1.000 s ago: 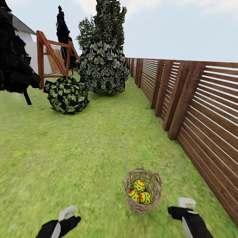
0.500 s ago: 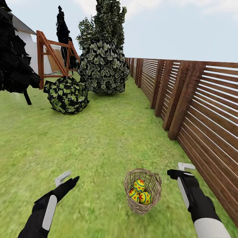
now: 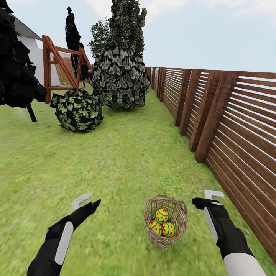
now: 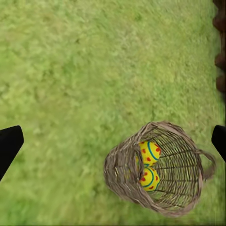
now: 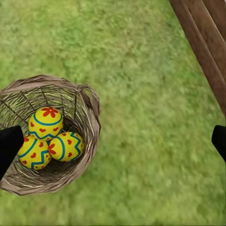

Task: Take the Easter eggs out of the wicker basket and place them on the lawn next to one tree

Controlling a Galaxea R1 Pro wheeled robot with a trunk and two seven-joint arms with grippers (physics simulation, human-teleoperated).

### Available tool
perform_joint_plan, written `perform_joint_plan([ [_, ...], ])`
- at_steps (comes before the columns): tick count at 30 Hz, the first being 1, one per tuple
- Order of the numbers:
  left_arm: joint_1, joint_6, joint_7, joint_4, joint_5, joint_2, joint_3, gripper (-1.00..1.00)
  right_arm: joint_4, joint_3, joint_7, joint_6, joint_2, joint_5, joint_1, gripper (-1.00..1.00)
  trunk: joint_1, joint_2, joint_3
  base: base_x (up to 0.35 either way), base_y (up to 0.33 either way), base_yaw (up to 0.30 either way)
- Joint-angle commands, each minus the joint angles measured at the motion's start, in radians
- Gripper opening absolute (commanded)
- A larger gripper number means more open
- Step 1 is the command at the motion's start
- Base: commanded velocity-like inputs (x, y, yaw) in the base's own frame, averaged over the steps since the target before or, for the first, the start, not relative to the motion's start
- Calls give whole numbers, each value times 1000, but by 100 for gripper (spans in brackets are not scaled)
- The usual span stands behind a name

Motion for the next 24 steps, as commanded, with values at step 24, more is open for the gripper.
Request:
perform_joint_plan([
  [24,0,-3,8,7,9,2,-99,100,2,43,-2,1,1,-3,0,100,0,0,0,0,-225,0],
])
